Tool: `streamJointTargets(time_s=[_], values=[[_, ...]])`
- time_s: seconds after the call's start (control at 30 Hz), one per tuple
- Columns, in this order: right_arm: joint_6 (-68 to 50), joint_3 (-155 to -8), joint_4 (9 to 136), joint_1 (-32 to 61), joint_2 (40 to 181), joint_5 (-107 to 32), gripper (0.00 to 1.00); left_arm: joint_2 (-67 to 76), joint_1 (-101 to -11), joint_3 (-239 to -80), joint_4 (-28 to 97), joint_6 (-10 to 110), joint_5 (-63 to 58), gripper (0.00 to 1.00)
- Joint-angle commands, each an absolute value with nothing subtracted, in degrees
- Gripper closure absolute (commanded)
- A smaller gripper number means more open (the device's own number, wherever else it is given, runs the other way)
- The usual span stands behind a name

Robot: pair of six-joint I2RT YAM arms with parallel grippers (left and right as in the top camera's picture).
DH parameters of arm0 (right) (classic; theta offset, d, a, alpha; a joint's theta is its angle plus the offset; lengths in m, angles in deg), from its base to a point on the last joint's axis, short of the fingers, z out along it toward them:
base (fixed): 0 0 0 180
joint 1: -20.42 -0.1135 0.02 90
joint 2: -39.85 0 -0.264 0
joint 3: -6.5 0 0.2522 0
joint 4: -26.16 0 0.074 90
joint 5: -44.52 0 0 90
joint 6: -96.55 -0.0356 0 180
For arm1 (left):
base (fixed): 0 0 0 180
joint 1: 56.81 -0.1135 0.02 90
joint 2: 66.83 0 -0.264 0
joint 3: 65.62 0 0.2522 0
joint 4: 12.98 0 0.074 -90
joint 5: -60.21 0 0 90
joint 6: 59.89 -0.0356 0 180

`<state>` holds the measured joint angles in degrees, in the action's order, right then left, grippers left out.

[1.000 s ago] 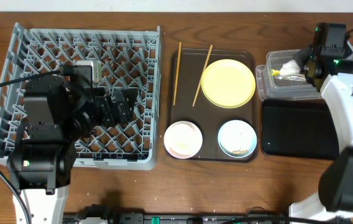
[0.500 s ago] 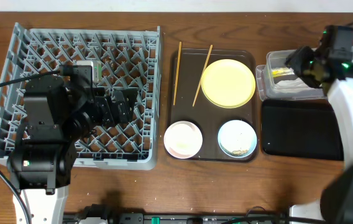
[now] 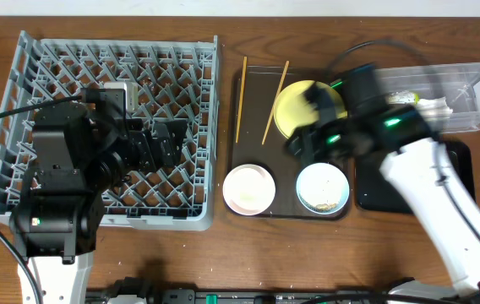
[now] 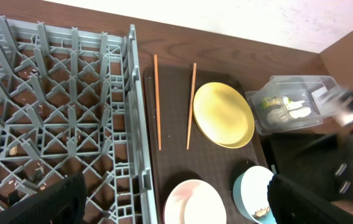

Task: Sort waste into correct bins and load items into the dishwasher
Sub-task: 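Grasp the pink bowl rim with the right gripper and lift it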

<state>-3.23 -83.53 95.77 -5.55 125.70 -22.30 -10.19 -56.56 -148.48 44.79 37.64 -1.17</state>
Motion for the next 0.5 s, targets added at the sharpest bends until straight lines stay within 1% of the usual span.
streamJointTargets(time_s=[0.0,0.13,0.27,0.37,0.4,0.47], values=[[-3.2,-80.6,94.0,-12.9,128.4,-32.3,0.53,-10.4,-56.8,-149.5,44.9,37.9,-0.2,0.06],[-6.5,-76.7,87.9,-19.2,132.3,-36.5,0.54,-10.4,-56.8,-149.5,44.9,37.9,-0.2,0.06],[-6.8,-75.1,83.6,-21.3,136.6,-36.7,0.57,-10.3,-56.8,-149.5,44.9,37.9,-0.2,0.06],[-8.0,-75.1,82.7,-21.4,139.4,-36.7,0.68,-10.3,-56.8,-149.5,44.9,37.9,-0.2,0.06],[-8.8,-75.1,82.7,-21.4,139.9,-36.7,0.76,-10.3,-56.8,-149.5,44.9,37.9,-0.2,0.06],[-9.1,-75.1,82.8,-21.2,140.1,-36.7,0.85,-10.3,-56.8,-149.5,44.9,37.9,-0.2,0.06]])
